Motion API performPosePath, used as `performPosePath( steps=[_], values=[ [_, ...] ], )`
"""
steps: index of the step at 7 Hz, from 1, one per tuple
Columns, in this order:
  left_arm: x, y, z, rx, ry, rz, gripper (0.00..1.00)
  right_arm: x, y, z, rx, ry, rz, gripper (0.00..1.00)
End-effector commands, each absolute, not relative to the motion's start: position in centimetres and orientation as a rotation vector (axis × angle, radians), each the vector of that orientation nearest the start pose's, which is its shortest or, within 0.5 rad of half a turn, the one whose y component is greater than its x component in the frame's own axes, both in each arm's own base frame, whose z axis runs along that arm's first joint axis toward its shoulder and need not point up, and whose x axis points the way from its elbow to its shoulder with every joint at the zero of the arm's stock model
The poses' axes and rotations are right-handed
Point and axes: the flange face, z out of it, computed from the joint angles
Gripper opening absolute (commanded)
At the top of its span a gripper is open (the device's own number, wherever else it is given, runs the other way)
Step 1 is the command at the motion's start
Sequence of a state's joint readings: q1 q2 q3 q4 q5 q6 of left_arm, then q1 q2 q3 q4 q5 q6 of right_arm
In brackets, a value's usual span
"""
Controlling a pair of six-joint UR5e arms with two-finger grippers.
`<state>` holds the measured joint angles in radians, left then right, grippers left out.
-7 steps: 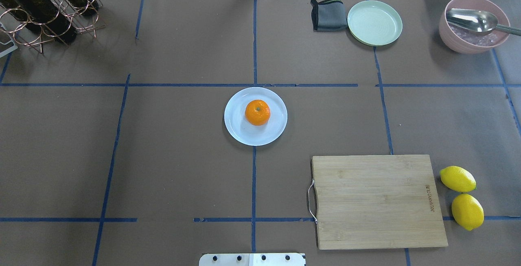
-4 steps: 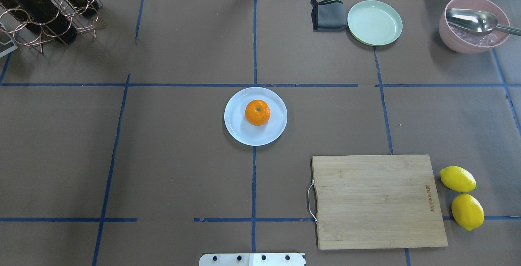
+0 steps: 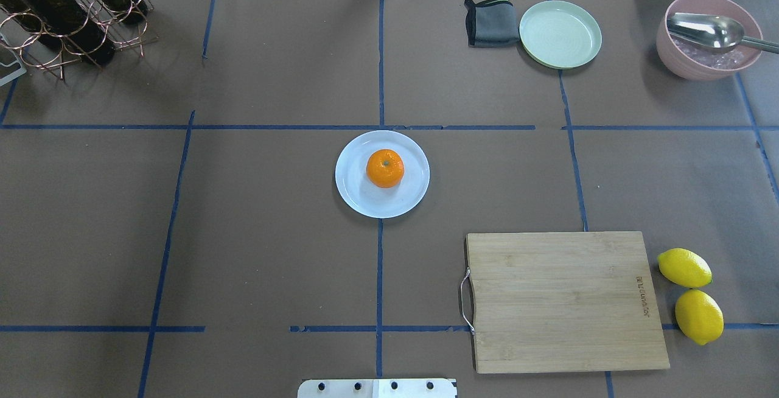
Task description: Pick orange to plate
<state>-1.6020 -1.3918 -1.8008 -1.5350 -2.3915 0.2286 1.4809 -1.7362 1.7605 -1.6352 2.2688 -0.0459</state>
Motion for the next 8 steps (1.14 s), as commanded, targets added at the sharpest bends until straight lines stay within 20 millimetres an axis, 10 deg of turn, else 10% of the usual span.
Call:
performPosePath(
  steps=[1,8],
  values=[
    [-7.39,-41.58,62.59,0.124,0.813,0.193,1.0,3.11,-42.38,65.24,-0.054,-0.697,-0.117,1.0],
    [-7.33,-42.09,62.13,0.134,0.813,0.199,1.0,3.08,-42.69,64.91,-0.046,-0.697,-0.12,1.0]
  ],
)
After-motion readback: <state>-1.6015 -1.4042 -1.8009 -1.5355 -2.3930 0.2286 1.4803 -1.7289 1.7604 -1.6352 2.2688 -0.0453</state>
